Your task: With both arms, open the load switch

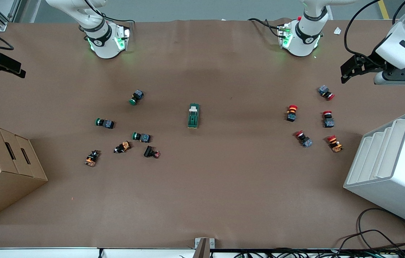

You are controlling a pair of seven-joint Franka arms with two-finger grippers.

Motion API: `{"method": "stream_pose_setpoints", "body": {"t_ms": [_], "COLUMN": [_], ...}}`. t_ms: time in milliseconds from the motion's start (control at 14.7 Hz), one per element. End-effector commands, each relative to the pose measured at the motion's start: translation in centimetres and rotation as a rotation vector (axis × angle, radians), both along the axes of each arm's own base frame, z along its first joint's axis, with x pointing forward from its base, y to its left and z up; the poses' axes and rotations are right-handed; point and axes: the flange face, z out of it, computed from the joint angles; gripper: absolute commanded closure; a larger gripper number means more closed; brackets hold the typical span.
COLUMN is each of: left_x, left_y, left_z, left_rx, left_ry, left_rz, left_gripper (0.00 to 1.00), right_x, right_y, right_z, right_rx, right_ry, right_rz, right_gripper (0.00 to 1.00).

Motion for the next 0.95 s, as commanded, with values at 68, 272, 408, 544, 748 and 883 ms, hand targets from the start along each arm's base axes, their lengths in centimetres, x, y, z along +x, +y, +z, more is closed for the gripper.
{"method": "stream_pose_setpoints", "body": {"t_ms": [68, 272, 408, 544, 748, 883], "left_x": [0.46, 0.44, 0.49, 0.49, 0.43, 0.47], "left_y": [-0.07, -0.24, -0.25, -0.25, -0.25, -0.31], "left_z": [0.47, 0.54, 0.68, 0.68, 0.75, 0.67], "left_rx": [-0.022, -0.024, -0.024, -0.024, -0.024, -0.03], "left_ry": [-0.002, -0.004, -0.007, -0.007, -0.007, -0.004], "left_rz": [-0.018, -0.019, -0.019, -0.019, -0.019, -0.018], "left_gripper": [0.0, 0.0, 0.0, 0.0, 0.0, 0.0], "right_x": [-0.91, -0.81, -0.67, -0.58, -0.26, -0.32], "right_y": [0.52, 0.98, 0.87, 0.66, 0.25, 0.33], "right_z": [-1.18, -1.08, -0.87, -0.65, -0.35, -0.35], "right_rx": [0.002, 0.002, 0.001, -0.01, -0.011, -0.011], "right_ry": [-0.018, -0.036, -0.055, -0.073, -0.103, -0.102], "right_rz": [0.01, 0.021, 0.023, 0.021, 0.018, 0.021], "right_gripper": [0.0, 0.0, 0.0, 0.0, 0.0, 0.0]}}
